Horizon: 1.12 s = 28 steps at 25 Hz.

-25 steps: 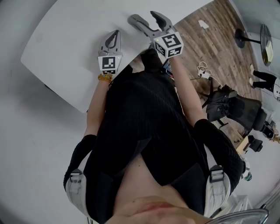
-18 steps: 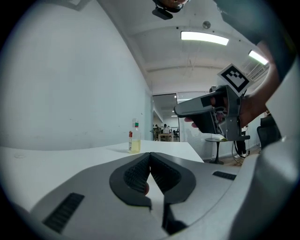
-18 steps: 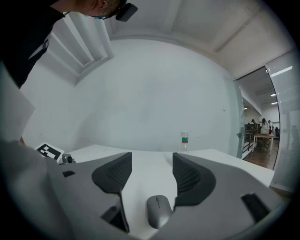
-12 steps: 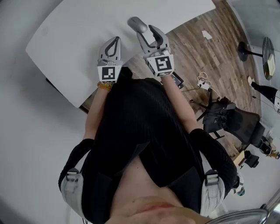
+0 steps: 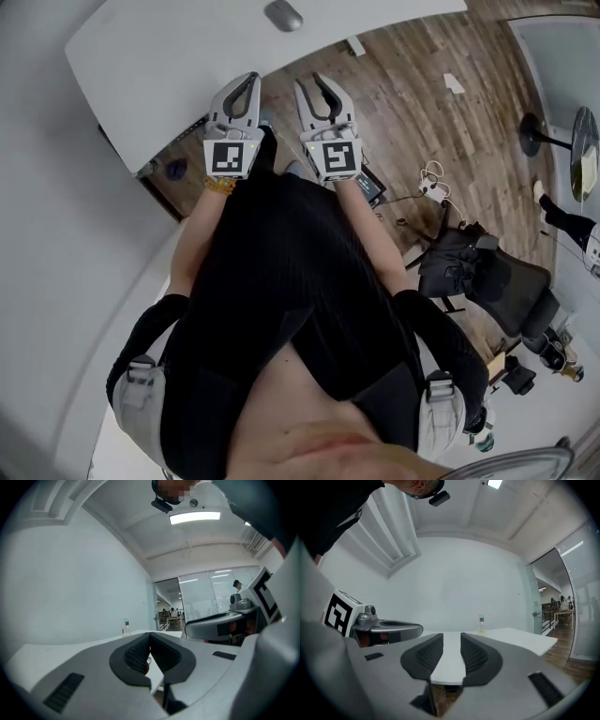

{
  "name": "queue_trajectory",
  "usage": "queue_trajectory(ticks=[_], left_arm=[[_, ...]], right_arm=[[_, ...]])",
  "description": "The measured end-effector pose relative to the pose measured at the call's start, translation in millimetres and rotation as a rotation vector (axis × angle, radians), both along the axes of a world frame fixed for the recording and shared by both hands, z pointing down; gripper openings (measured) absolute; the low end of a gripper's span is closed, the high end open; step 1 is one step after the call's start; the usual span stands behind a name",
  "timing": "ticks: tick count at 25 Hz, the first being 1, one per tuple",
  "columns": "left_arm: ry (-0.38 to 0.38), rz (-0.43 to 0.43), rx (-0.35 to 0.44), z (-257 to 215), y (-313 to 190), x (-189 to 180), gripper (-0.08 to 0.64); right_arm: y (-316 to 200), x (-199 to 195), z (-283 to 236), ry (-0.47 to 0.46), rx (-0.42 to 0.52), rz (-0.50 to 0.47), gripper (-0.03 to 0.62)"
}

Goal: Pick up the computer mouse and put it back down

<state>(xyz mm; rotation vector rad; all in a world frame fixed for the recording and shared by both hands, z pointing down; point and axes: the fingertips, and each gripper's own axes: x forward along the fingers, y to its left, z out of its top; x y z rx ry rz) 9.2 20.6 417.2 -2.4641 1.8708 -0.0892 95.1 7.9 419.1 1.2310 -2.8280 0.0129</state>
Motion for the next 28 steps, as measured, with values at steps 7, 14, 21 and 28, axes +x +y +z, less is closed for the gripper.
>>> queue_trajectory(ticks=[7, 14, 21, 28], left_arm=[[-0.038, -0.033, 0.019, -6, 54, 33, 0.012], [-0.055, -0.042, 0.032, -7, 76, 46, 0.012], [-0.062, -0.05, 0.045, -11, 79, 49, 0.012], [-0.046, -0.065, 0.045, -12, 79, 42, 0.014]], right_arm=[[50, 30, 10, -0.031, -0.033, -0.001, 0.104], [66, 42, 9, -0.037, -0.018, -0.013, 0.104], [67, 44, 7, -0.035, -0.006, -0.019, 0.104], [66, 36, 4, -0.028, 0.005, -0.032, 0.104]])
